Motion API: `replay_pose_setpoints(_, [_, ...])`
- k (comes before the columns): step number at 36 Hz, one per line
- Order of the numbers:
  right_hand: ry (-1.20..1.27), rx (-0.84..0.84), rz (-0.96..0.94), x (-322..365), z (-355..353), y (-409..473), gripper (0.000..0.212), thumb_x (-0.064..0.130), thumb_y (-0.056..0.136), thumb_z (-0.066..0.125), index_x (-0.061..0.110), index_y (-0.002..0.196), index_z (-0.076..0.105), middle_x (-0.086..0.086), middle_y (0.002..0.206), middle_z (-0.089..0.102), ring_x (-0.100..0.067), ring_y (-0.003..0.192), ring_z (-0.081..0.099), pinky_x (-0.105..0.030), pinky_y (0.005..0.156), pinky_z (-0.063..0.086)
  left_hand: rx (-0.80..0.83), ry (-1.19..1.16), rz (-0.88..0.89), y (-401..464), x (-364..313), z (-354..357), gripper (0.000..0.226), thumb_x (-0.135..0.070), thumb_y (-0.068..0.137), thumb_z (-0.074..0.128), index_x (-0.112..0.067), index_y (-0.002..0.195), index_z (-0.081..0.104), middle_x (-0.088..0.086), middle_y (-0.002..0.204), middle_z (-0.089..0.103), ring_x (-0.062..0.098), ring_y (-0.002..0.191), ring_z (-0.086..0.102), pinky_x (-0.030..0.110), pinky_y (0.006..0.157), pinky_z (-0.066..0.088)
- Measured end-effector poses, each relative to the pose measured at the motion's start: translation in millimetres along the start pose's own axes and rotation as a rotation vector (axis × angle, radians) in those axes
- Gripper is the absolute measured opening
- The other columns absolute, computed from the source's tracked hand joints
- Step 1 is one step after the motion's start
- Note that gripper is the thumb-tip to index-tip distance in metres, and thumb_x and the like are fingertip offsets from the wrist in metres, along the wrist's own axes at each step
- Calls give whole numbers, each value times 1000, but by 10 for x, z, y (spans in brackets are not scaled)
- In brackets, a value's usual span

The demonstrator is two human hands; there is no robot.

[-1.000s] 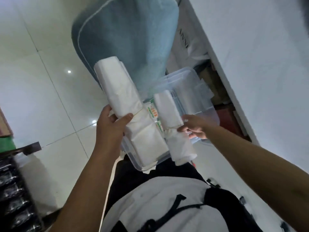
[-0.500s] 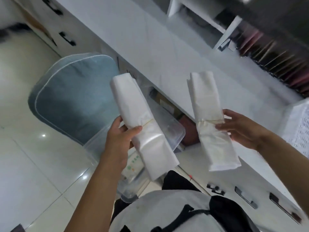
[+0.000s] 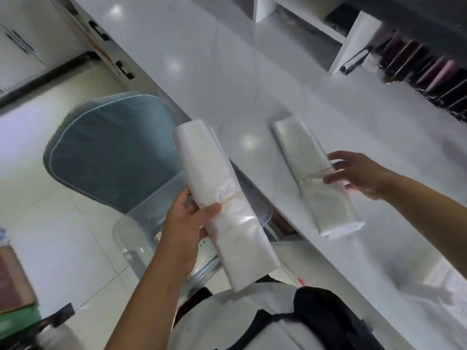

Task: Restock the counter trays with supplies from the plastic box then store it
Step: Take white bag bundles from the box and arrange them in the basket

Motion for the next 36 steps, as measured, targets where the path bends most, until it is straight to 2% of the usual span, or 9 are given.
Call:
replay_pose_setpoints(3, [-133,-23,-19,-77,-72,94,62,-9,69,80,23,118,61,-7,97,66,-25,81,59,-31,64,43,-43,-1,-27,2,121,125,59,0,80,72,-24,133,56,3,116,73,26,103,71,34,71,59])
replay_pose_setpoints(7, [-339,-39,-131,-85,-117,106,84,5,64,87,33,135,50,-6,101,62,-27,89,63,-32,74,50,-83,-10,-50,-13,267,271,53,-1,82,70,-22,130,58,5,116,73,23,99,71,29,66,58])
replay_pose_setpoints(11, [-700,-20,-285,-68,-49,13,110,16,65,87,42,150,23,-4,104,51,-24,86,58,-32,71,47,-113,-17,-61,-21,326,390,52,0,82,70,-18,130,58,7,118,72,21,96,71,29,65,58])
replay_pose_setpoints(14, [-785,-27,-315,-173,-8,-46,103,17,73,80,43,151,18,-4,111,45,-21,83,55,-25,64,40,-106,-5,-55,2,313,490,50,1,83,69,-21,127,60,4,115,73,20,95,72,30,65,59])
replay_pose_setpoints(17, [-774,-120,-320,-146,-20,-131,97,23,75,80,37,151,23,-9,126,47,-28,101,56,-30,75,43,-85,22,-38,26,282,573,53,0,82,71,-21,130,58,4,115,73,22,97,71,34,71,58])
replay_pose_setpoints(21, [-389,-227,-371,43,-16,-384,63,33,79,79,33,135,51,1,126,57,-20,107,60,-34,88,49,-28,49,-16,20,227,689,59,-1,80,72,-20,133,56,3,118,73,26,103,70,36,75,57])
replay_pose_setpoints(25, [223,119,-225,95,289,-716,46,30,80,79,28,123,63,-2,108,73,-18,100,70,-39,88,59,113,80,-14,-14,194,926,55,0,82,70,-19,132,56,4,119,72,29,106,70,39,76,60])
replay_pose_setpoints(31, [383,131,-175,-82,472,-1051,47,21,81,78,24,125,64,-10,114,72,-36,108,67,-51,93,53,403,180,-35,-125,175,1330,56,-5,82,71,-21,134,56,9,125,69,39,114,64,64,101,43])
replay_pose_setpoints(36, [514,-25,-184,-310,225,-1558,38,10,86,70,21,122,67,-15,117,71,-43,113,62,-56,95,48,782,313,-82,-346,203,1688,65,-4,80,66,-31,138,53,8,129,66,34,109,66,52,85,53])
Point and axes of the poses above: each hand's wrist, its own y-axis towards the middle knuckle, its own z-axis out of the palm, x = y × z, the point moved 6 cm from there along y, towards the middle knuckle
